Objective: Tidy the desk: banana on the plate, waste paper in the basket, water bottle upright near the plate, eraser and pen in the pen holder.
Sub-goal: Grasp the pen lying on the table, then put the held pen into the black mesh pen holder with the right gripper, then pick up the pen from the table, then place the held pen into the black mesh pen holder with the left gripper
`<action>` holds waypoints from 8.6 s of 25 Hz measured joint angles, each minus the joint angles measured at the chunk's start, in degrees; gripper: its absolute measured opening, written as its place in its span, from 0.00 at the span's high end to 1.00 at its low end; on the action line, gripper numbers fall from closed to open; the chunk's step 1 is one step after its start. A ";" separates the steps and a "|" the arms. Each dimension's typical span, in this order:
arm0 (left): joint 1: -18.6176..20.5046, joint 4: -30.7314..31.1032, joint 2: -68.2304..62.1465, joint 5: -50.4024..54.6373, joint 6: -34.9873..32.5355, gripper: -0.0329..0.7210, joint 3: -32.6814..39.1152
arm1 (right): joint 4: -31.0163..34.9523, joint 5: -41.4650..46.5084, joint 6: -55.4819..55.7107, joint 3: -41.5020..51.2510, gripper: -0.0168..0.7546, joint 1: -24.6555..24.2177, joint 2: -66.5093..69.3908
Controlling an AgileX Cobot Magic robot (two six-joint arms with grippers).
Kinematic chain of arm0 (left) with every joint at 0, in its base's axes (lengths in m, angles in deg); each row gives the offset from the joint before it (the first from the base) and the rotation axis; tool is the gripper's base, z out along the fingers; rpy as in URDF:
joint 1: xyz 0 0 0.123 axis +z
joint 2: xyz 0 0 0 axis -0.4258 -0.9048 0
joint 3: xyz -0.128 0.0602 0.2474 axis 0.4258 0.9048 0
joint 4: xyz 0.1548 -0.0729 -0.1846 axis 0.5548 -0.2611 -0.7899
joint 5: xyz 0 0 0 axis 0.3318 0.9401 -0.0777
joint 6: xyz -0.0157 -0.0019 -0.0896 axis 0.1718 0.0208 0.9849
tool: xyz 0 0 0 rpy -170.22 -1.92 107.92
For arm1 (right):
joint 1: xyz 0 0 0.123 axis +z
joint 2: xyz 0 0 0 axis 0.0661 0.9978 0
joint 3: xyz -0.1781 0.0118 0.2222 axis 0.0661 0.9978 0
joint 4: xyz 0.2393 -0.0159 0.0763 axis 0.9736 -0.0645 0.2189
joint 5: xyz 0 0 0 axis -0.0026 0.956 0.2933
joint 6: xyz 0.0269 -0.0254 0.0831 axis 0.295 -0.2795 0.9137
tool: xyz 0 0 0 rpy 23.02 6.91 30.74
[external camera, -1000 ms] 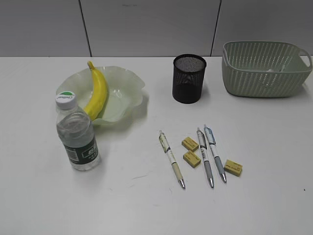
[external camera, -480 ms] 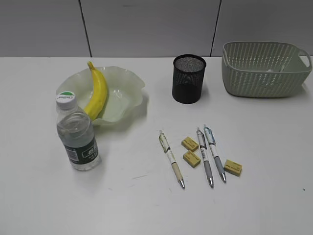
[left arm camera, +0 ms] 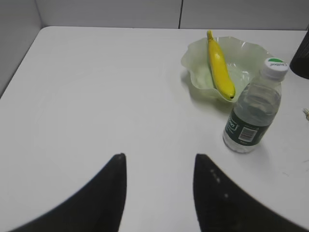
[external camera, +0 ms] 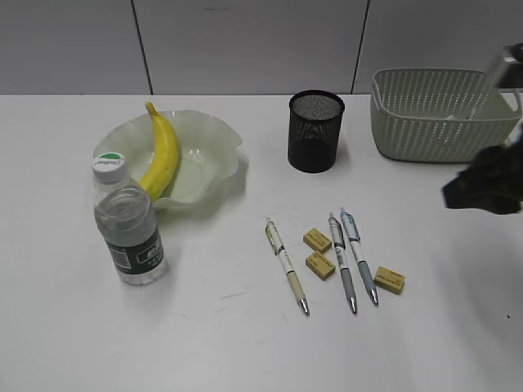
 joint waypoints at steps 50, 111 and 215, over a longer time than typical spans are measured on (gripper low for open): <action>0.00 0.39 0.00 0.00 0.00 0.55 0.00 | -17.66 -30.33 22.76 -23.73 0.78 12.37 25.06; 0.04 -17.53 -40.40 -26.33 -22.30 0.53 -13.52 | -25.12 29.16 22.76 11.53 0.59 12.24 -67.89; -20.07 25.16 -129.77 -80.87 29.86 0.40 -69.44 | -24.64 29.18 22.88 11.64 0.59 0.11 -71.61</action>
